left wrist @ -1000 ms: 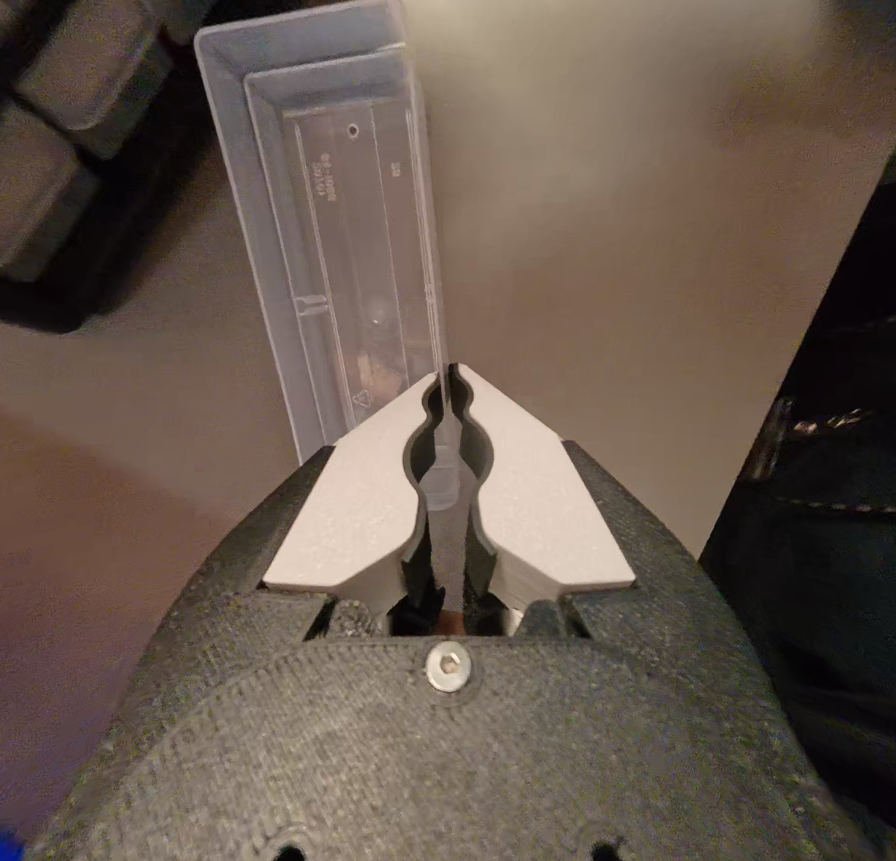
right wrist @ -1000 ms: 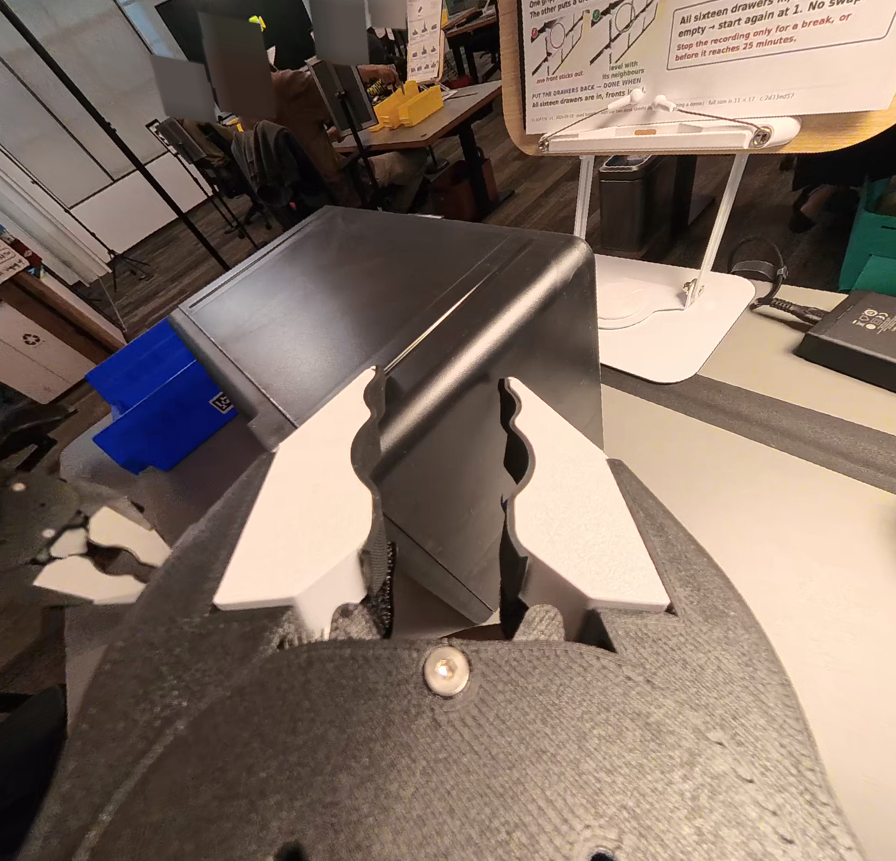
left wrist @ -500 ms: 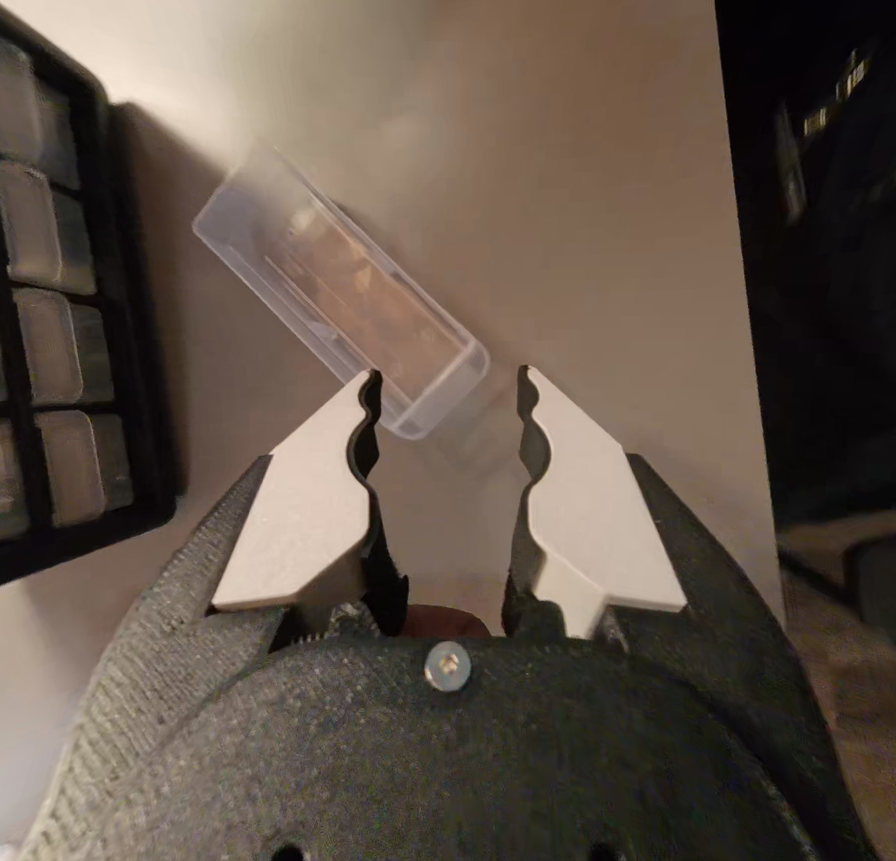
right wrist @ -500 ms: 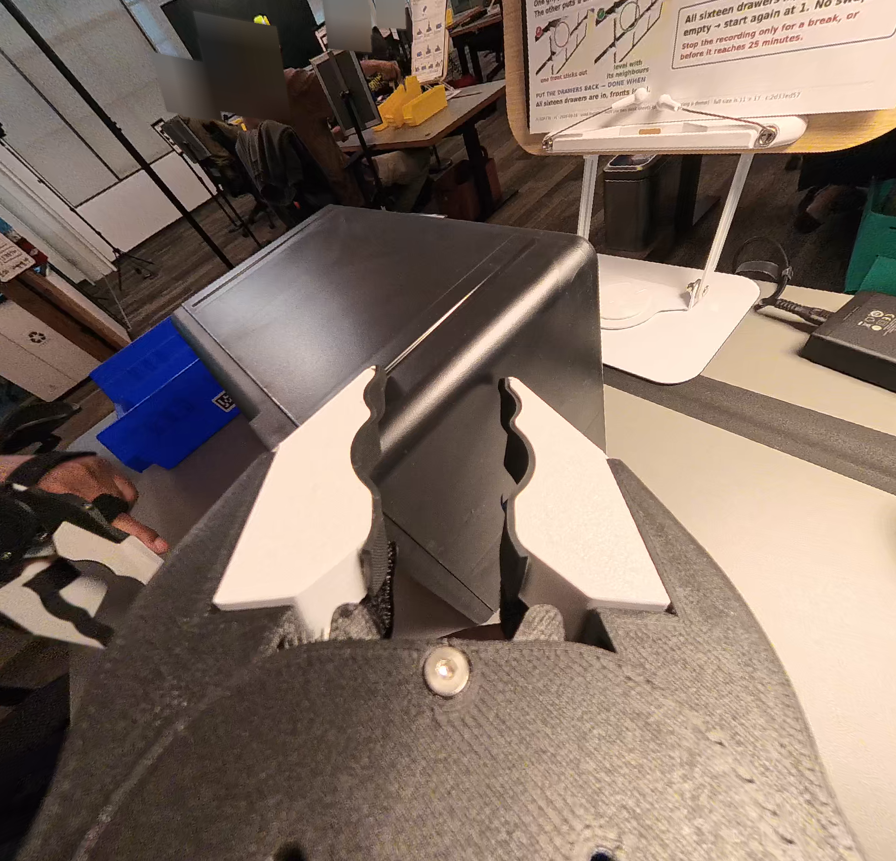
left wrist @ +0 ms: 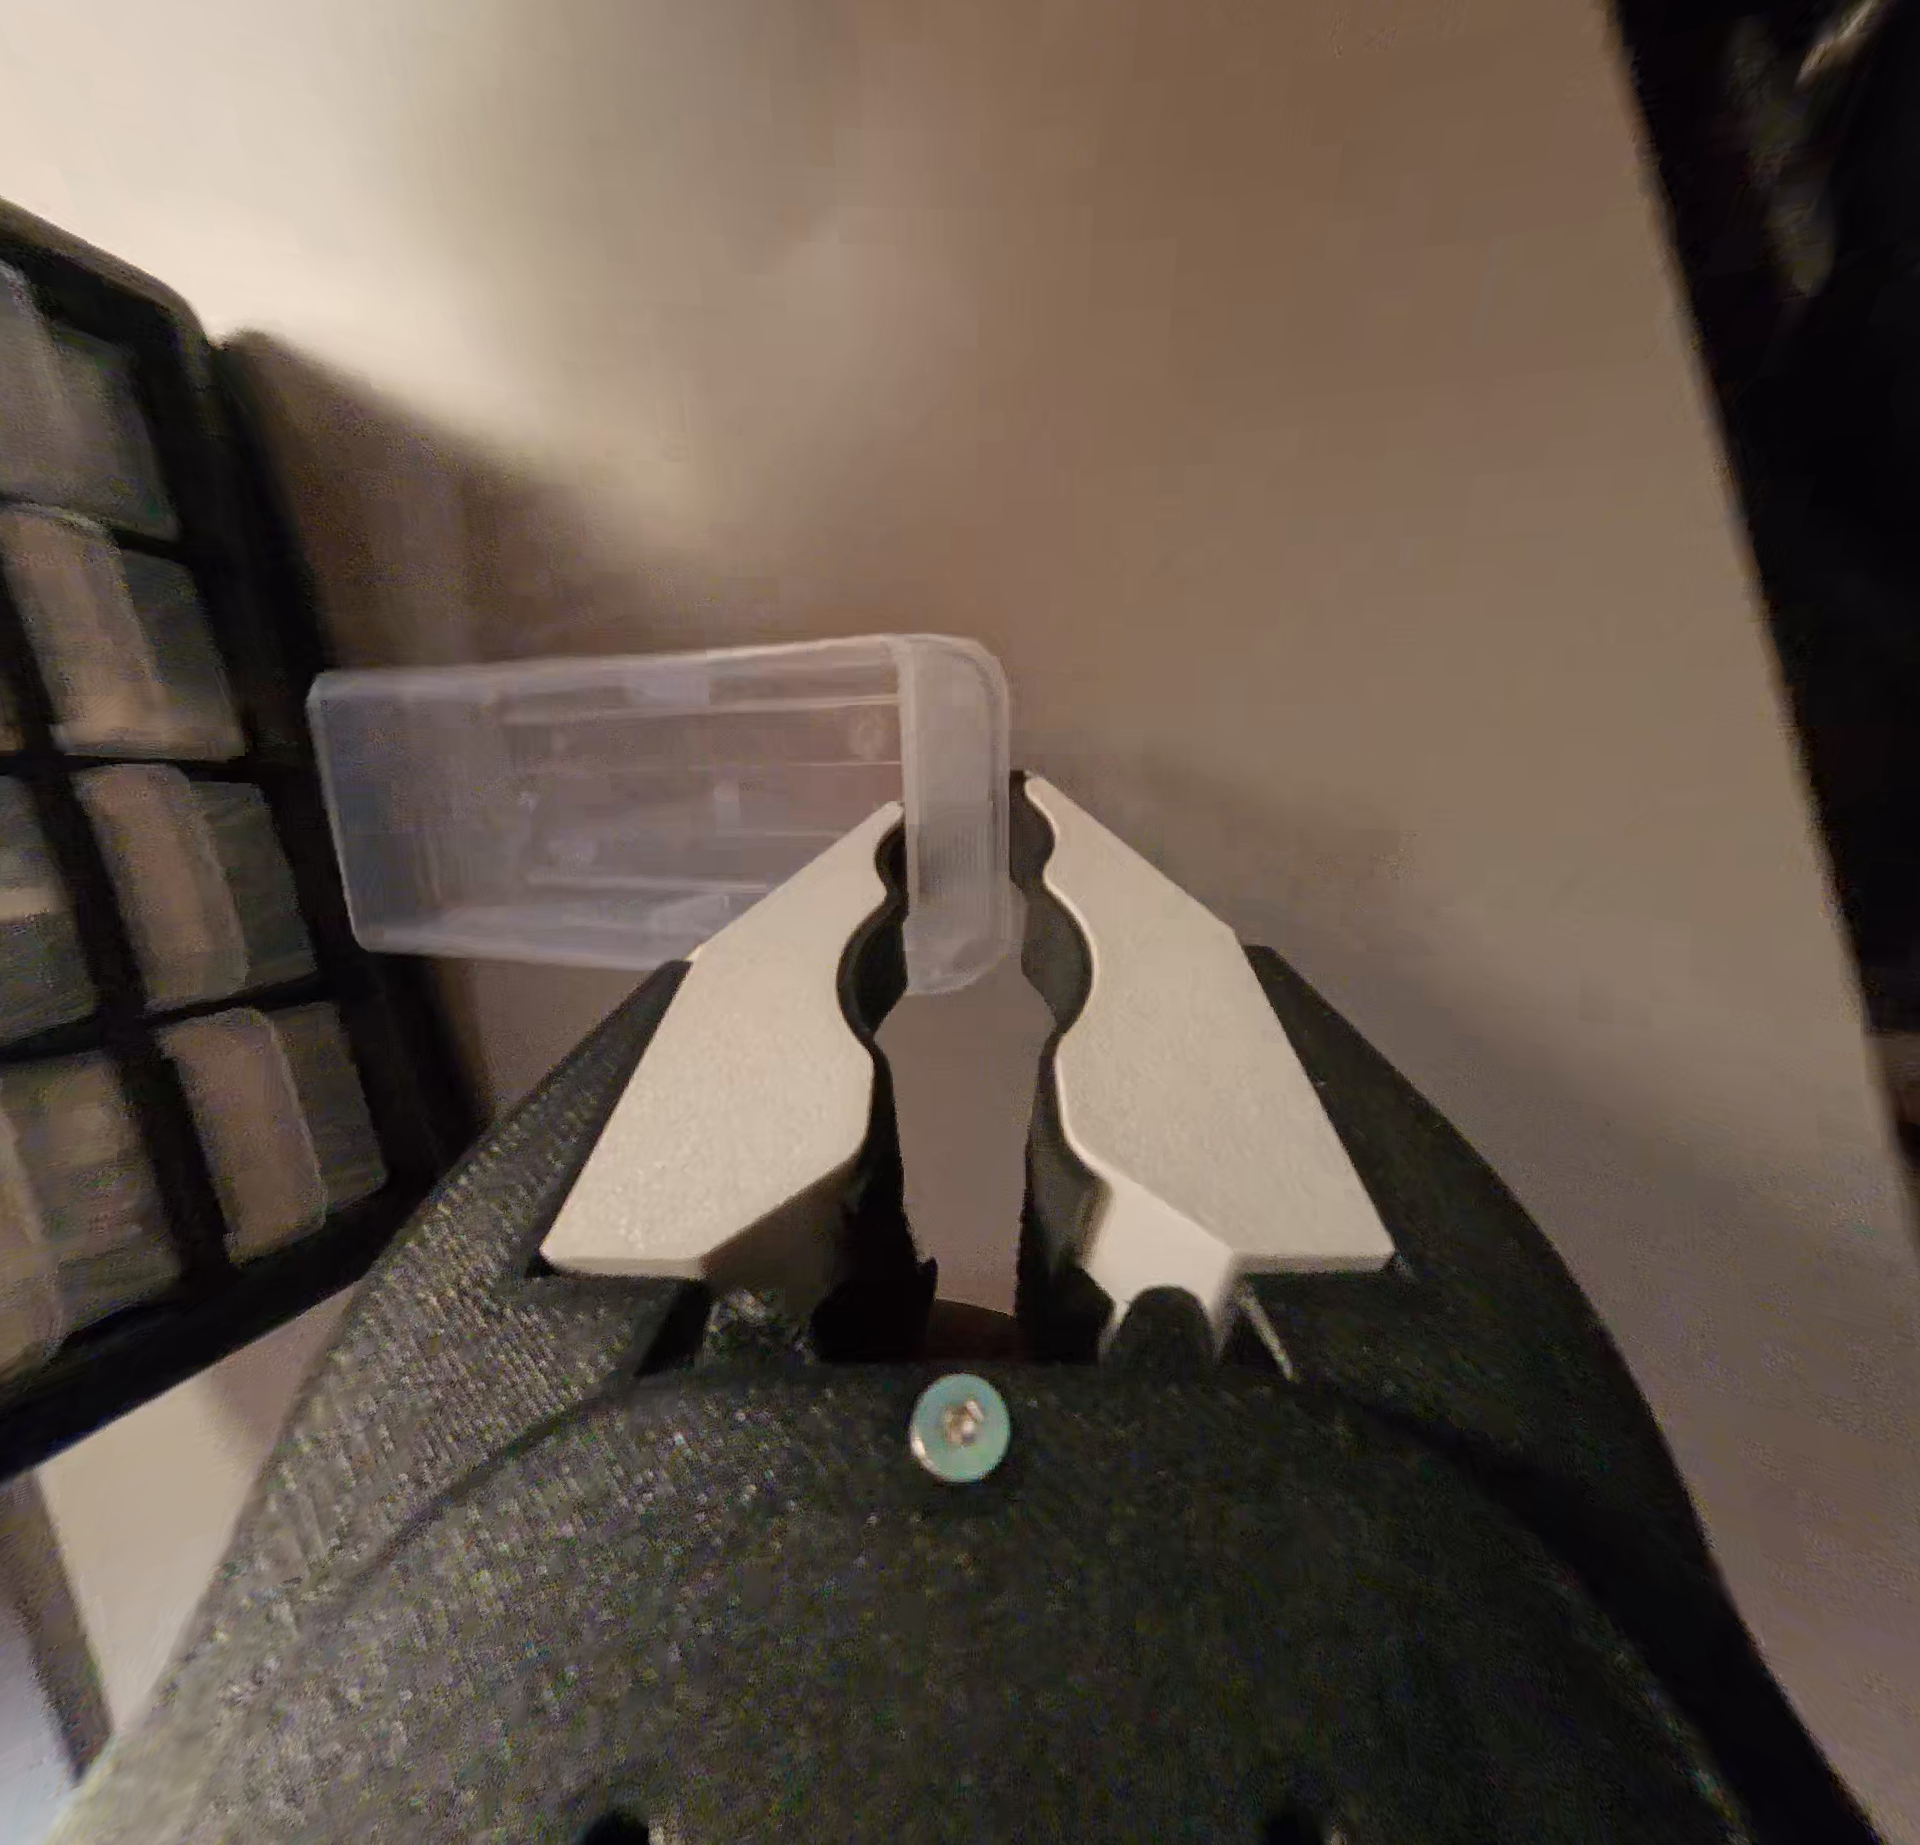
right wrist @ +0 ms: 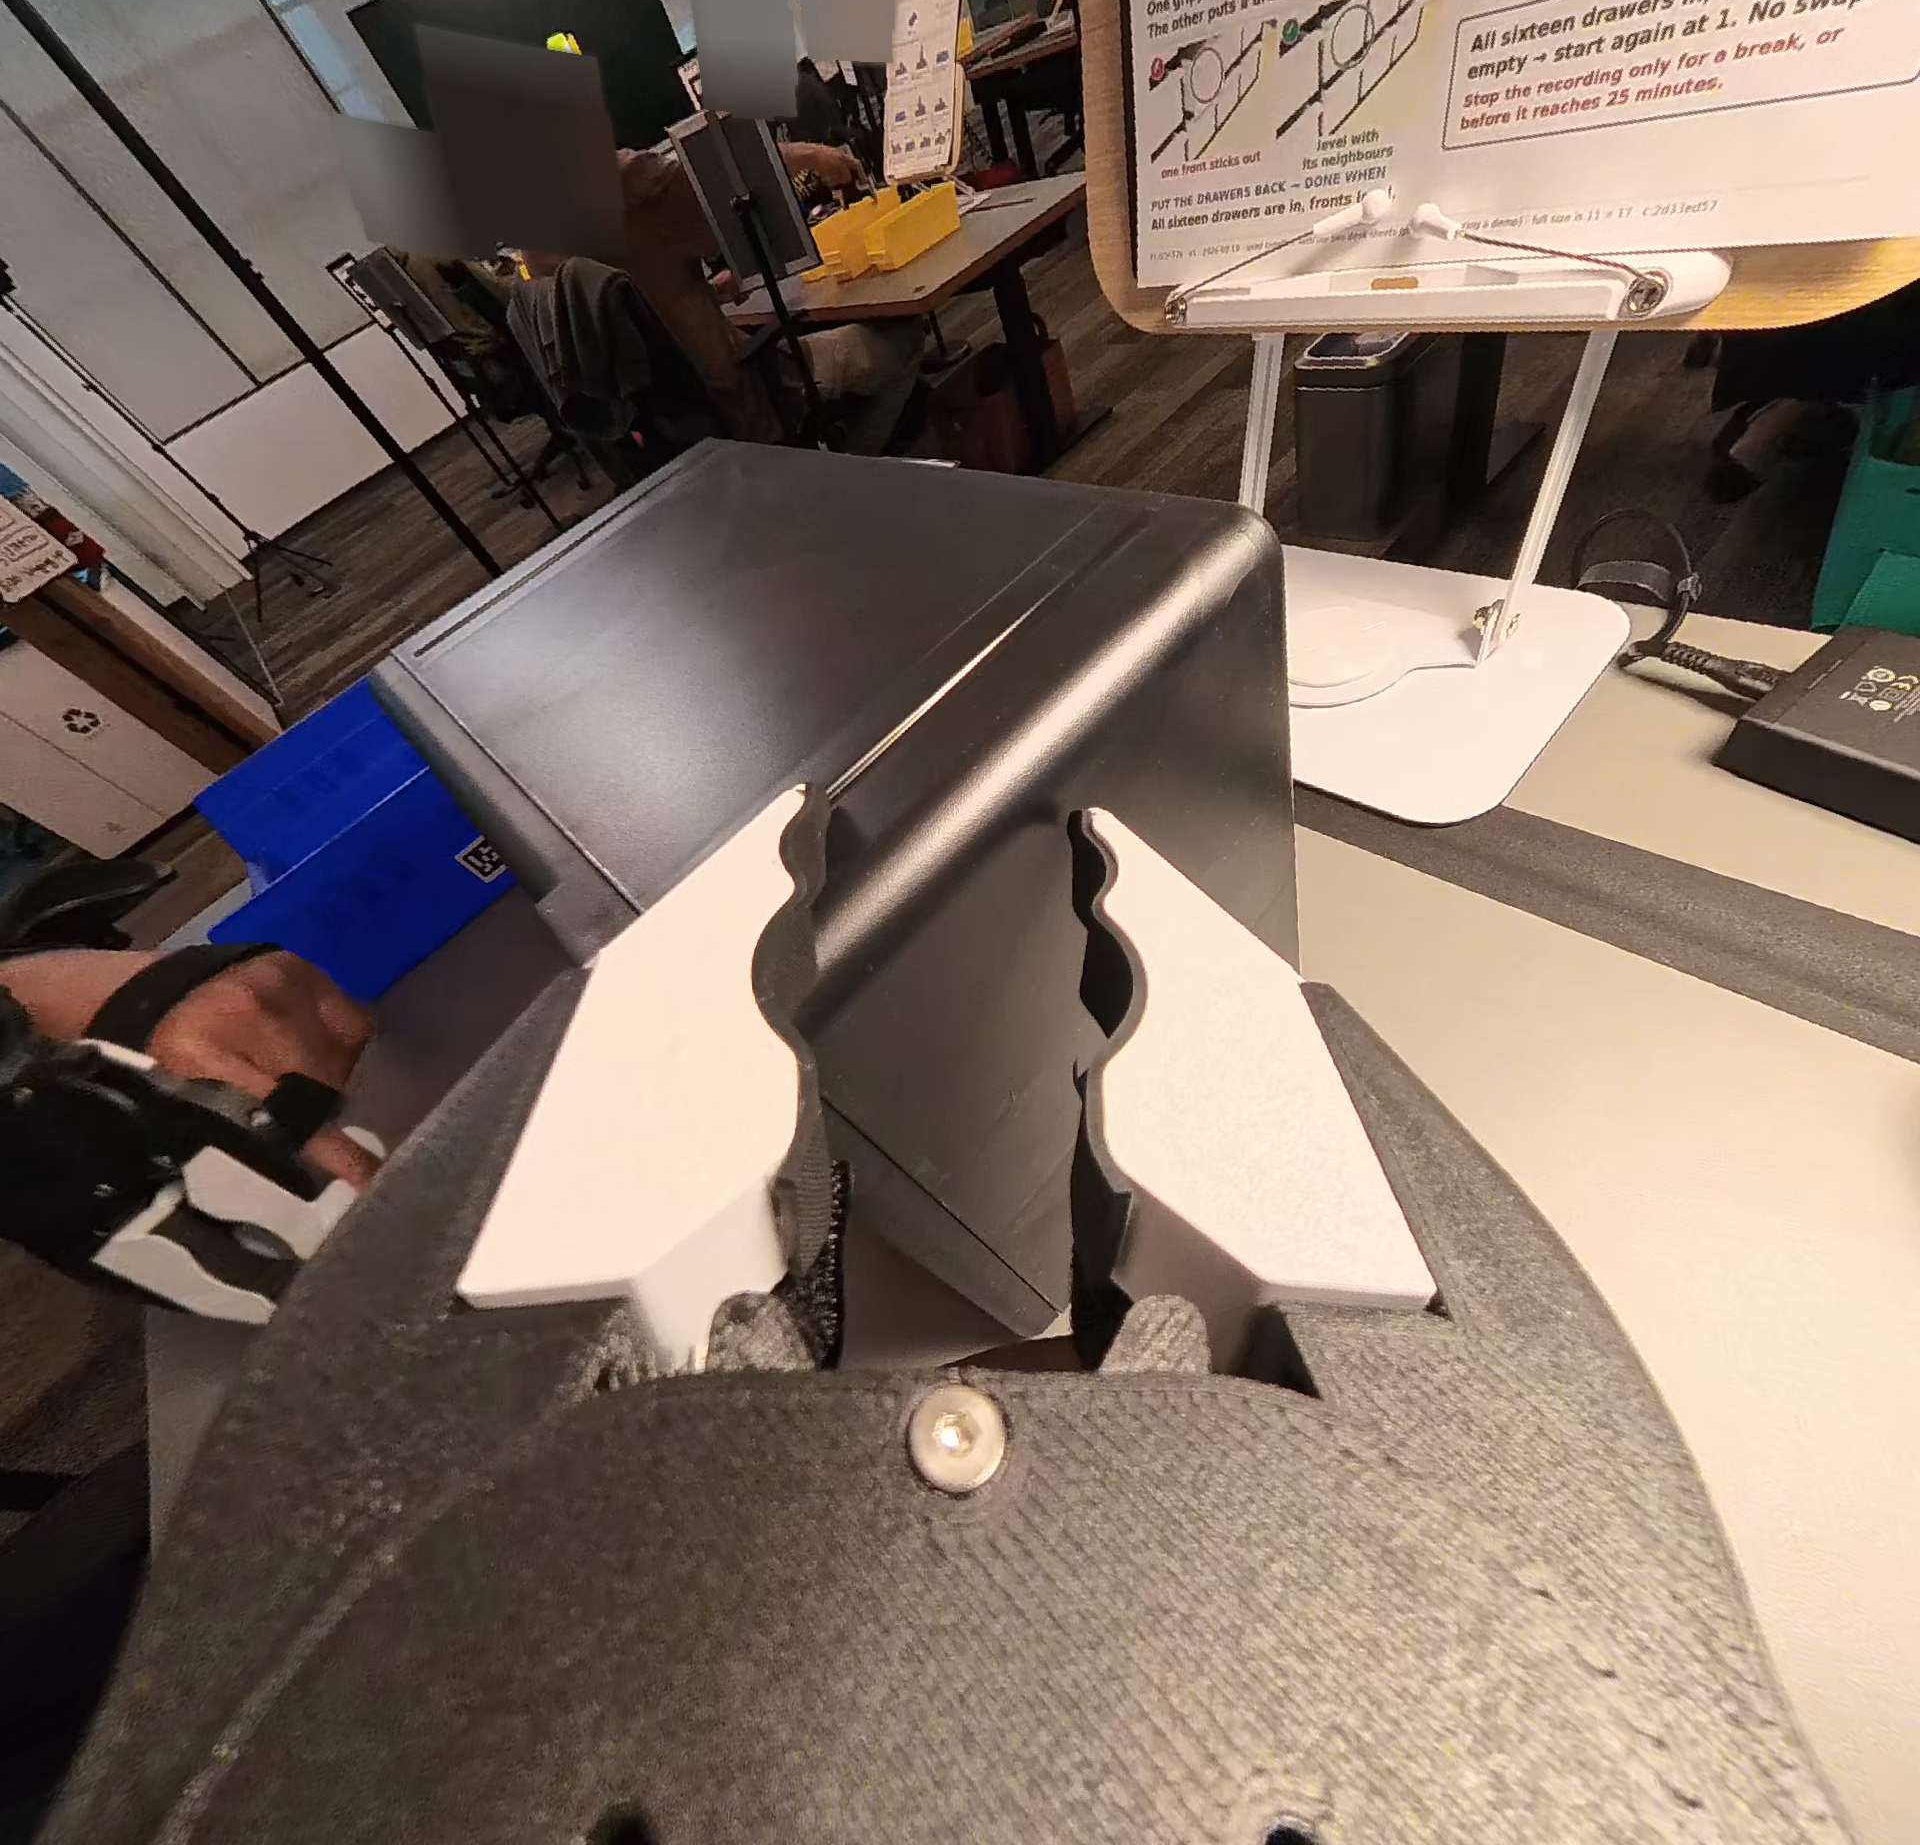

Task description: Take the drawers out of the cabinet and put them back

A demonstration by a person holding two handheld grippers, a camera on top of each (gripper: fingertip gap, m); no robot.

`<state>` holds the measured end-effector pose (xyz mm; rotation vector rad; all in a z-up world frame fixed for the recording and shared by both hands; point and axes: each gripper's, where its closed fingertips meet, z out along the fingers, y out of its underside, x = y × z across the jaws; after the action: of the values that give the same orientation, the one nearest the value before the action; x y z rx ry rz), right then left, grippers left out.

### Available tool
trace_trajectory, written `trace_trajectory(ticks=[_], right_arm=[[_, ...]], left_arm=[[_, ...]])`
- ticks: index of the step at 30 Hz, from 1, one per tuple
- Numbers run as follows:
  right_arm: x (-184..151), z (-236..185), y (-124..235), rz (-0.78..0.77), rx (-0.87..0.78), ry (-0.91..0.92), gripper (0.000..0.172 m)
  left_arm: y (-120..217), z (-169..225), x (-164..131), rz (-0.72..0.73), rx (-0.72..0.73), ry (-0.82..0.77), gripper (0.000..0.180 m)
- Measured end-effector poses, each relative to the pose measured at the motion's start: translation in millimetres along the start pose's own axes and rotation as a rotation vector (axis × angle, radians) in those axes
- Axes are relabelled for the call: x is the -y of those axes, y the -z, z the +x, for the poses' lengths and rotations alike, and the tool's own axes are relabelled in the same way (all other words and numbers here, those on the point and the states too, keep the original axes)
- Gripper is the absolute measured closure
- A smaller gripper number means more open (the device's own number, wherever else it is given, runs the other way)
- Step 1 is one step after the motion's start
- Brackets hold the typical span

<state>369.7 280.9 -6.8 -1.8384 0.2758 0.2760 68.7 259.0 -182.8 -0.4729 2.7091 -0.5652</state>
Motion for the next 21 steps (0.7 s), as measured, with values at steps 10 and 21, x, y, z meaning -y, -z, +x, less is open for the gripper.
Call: trace_trajectory(ticks=[10, 21], right_arm=[[0, 0, 0, 0.001, 0.0, -0.001, 0.122], [0, -1, 0, 0.0, 0.007, -0.003, 0.123]], left_arm=[[85, -63, 52, 0.122, 0.058, 0.236, 0.165], [80, -79, 46, 0.006, -0.011, 0.282, 0.165]])
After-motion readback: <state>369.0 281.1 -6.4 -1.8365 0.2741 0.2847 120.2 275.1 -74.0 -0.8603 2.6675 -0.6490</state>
